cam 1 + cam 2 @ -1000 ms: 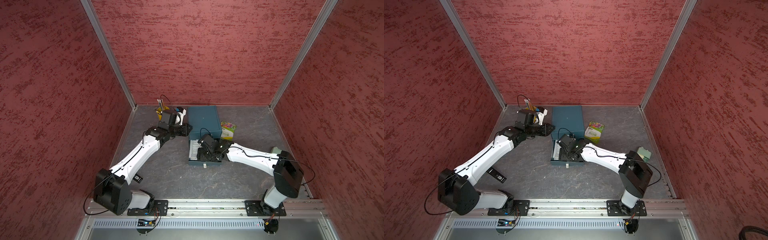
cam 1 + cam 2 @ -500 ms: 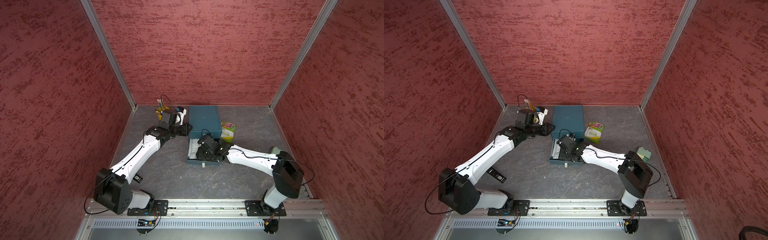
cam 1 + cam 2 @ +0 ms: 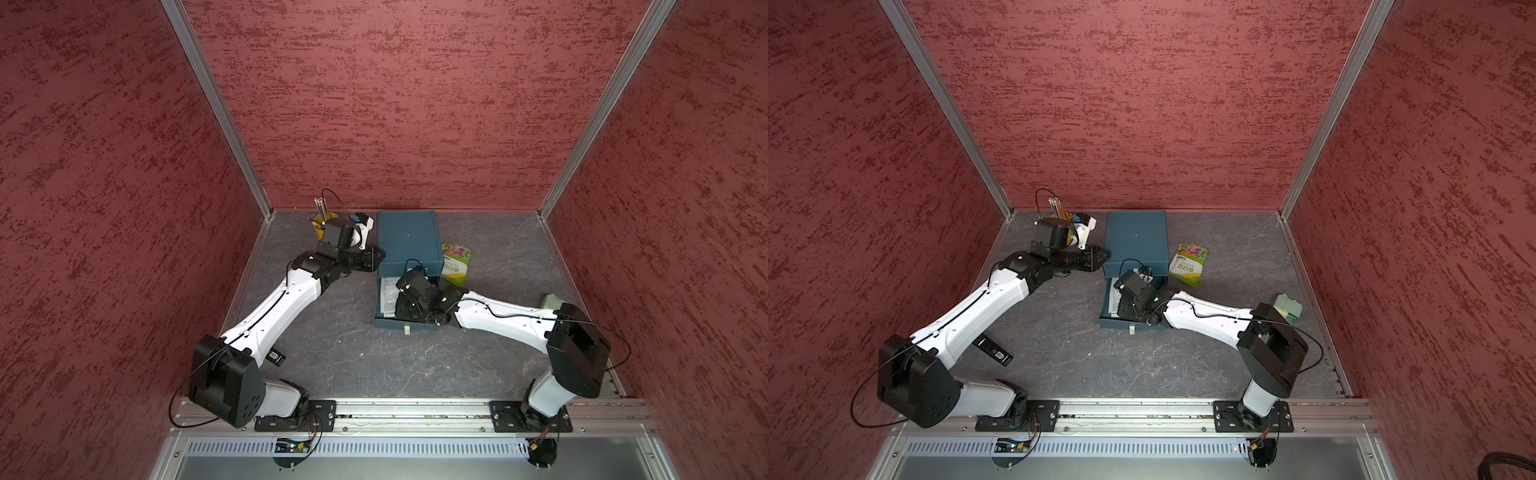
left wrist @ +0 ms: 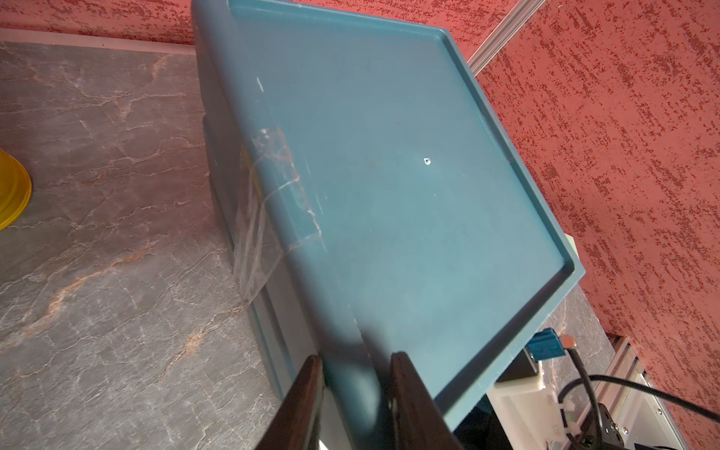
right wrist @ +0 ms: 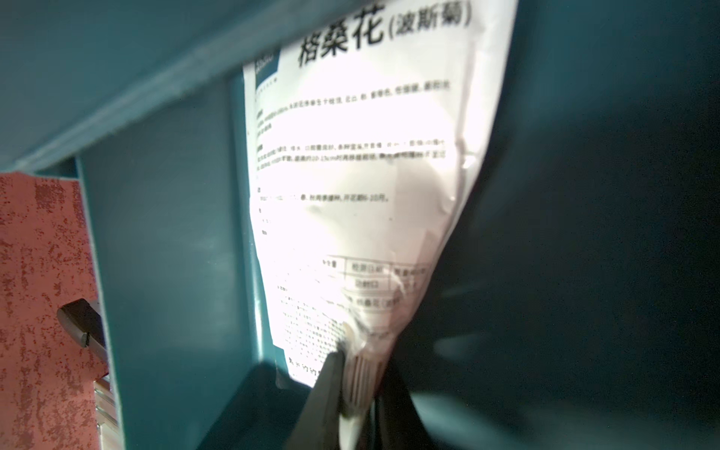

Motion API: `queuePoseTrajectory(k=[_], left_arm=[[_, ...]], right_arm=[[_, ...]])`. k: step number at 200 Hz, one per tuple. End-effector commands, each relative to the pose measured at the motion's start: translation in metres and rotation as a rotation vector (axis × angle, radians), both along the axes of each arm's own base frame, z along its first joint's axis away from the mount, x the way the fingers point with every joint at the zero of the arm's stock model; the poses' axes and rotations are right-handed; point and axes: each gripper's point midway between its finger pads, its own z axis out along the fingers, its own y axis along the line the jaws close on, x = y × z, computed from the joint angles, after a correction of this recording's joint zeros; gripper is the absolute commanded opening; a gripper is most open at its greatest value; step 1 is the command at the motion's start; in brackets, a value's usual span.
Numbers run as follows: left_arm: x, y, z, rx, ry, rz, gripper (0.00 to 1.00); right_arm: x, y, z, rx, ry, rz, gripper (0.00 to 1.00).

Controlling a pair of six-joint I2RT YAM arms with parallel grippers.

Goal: Take the seed bags out of the drawer
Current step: Pick up the seed packet from the drawer.

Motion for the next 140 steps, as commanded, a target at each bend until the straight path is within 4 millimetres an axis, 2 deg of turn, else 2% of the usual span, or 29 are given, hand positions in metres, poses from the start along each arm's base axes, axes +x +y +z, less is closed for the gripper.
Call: queuePoseTrajectory(k=[1,49,140], left_arm=[[-0.068,0.003,-0.080,0.109,0.358,-0.125,0.32],[-0.067,0.005,-0.080,0.110,0.355,-0.122,0.32],[-0.067,0.008,-0.081,0.109,0.353,-0.110,0.31]], right_arm=[[0.026,-0.007,0.022,0.065,-0.061,-0.125,0.14],[0.024,-0.003,0.043,0.115,-0.046,-0.131,0.09],[0.016,-0.004,0.070,0.179,-0.018,-0.145,0.03]])
